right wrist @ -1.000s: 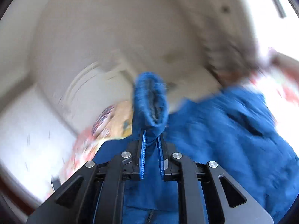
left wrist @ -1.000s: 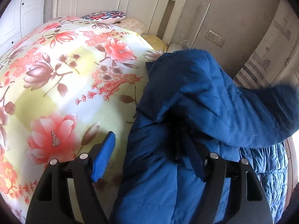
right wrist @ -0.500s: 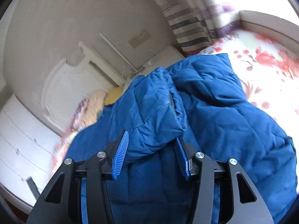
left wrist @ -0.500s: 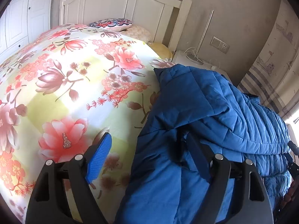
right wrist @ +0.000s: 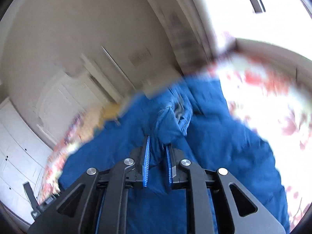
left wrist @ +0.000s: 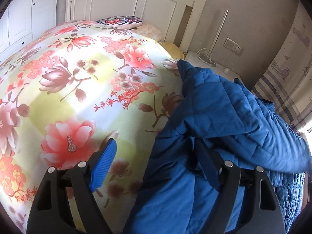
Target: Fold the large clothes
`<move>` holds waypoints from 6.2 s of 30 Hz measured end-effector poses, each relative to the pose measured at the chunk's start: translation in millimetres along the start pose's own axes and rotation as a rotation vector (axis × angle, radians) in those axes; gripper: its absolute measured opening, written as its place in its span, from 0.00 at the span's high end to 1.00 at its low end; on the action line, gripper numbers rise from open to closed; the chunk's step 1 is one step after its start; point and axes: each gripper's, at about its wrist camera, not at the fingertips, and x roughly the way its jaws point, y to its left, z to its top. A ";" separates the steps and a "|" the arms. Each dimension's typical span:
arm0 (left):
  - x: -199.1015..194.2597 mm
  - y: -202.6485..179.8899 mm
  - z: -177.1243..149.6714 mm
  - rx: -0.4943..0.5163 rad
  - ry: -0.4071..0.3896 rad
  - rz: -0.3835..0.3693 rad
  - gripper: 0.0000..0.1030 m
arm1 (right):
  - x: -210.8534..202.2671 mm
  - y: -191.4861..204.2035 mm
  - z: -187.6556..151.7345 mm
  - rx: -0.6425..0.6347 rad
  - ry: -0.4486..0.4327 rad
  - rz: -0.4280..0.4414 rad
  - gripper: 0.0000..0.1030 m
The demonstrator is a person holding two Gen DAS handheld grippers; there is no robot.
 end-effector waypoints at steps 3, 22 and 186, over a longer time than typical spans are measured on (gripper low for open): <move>0.9 2.0 0.4 -0.009 0.005 0.002 0.21 | 0.9 -17.0 -4.2 0.085 0.046 -0.030 0.78; -63.5 -2.9 -6.3 -0.013 -0.351 0.058 0.20 | 35.2 37.6 -0.1 -0.375 0.045 -0.272 0.64; -207.0 68.0 -232.1 0.307 0.051 -0.199 0.05 | -248.6 -97.6 -222.1 -0.416 0.139 -0.099 0.31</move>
